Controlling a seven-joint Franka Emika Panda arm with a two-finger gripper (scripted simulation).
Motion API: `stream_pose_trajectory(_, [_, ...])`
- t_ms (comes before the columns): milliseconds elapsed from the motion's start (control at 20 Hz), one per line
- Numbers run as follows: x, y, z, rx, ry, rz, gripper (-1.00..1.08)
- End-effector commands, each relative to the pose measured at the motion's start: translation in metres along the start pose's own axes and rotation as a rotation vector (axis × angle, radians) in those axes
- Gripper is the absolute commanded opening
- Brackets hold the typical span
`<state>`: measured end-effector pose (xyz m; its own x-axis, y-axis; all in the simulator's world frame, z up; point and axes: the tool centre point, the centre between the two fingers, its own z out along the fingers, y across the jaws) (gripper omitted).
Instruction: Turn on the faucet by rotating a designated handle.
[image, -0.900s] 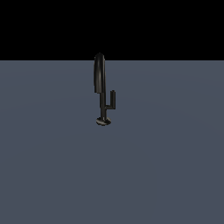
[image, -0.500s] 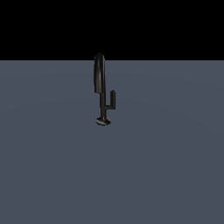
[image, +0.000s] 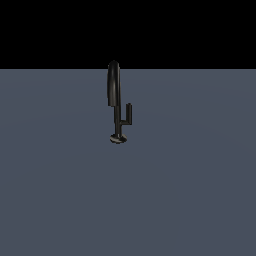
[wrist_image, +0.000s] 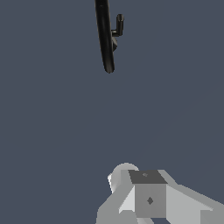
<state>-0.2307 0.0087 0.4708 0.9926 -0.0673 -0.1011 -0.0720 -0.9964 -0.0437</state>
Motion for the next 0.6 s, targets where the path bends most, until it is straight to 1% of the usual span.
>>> stream_pose_trajectory(0, [0.011, -0.003, 0.001, 0.025, -0.027, 0.026, -1.0])
stream_pose_trajectory(550, [0.075, -0.014, 0.012, 0.164, -0.174, 0.167, -1.0])
